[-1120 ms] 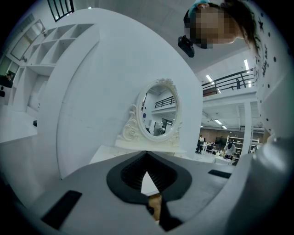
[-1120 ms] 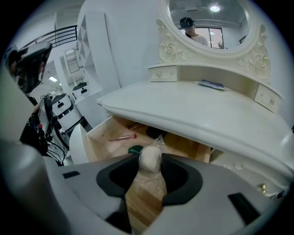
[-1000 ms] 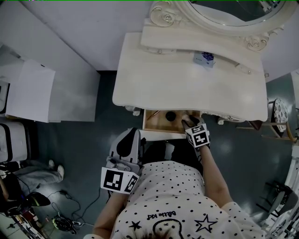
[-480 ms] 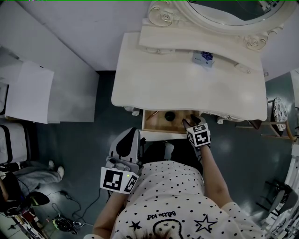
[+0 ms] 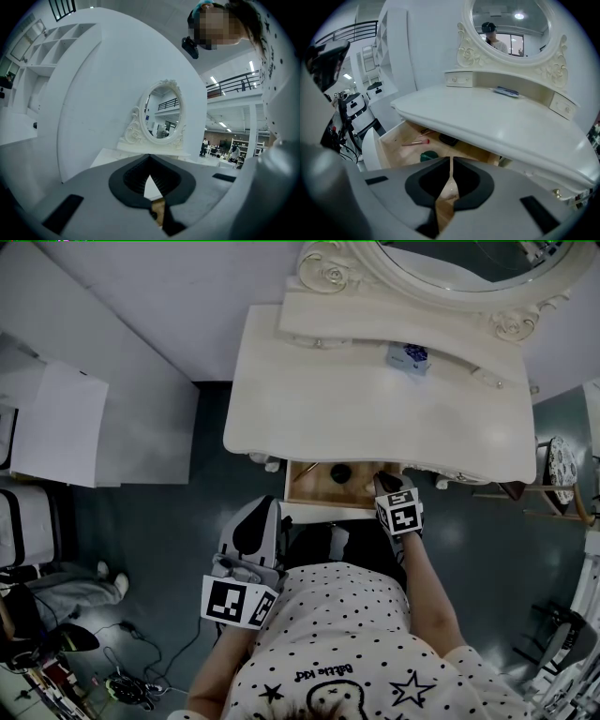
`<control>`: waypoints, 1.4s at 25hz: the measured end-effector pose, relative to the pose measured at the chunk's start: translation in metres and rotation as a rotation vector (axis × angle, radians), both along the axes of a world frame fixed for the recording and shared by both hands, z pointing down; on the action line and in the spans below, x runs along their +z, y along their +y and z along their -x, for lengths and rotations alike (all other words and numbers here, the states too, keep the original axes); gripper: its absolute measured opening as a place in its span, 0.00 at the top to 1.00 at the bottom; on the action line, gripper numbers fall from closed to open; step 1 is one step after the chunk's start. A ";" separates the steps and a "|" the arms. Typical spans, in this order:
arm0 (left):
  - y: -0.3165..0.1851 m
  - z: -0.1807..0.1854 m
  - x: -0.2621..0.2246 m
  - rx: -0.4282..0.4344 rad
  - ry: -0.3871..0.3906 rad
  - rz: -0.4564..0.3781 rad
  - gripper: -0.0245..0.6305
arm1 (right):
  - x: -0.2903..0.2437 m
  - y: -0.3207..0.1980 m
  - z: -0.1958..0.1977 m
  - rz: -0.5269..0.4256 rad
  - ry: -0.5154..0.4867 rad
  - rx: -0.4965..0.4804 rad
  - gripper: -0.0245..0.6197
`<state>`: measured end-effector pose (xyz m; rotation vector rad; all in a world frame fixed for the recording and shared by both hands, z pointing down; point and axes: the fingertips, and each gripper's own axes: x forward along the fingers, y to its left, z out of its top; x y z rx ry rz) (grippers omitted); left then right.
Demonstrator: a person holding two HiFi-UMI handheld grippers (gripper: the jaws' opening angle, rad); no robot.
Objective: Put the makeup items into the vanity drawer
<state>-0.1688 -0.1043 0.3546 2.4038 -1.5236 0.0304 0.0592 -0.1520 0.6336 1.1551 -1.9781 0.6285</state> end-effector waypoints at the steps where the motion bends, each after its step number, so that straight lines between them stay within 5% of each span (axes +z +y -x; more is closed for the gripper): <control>1: 0.000 0.000 0.000 0.000 0.000 -0.001 0.95 | -0.001 -0.001 -0.001 -0.004 0.003 0.004 0.93; 9: 0.001 0.000 -0.002 0.000 0.001 -0.002 0.95 | -0.030 -0.009 -0.001 -0.077 -0.024 0.043 0.95; 22: 0.000 0.004 -0.007 -0.009 -0.003 -0.012 0.95 | -0.153 -0.018 -0.003 -0.310 -0.219 0.184 0.95; 35: 0.015 0.031 -0.011 -0.100 -0.021 -0.022 0.95 | -0.262 0.029 -0.014 -0.498 -0.324 0.199 0.95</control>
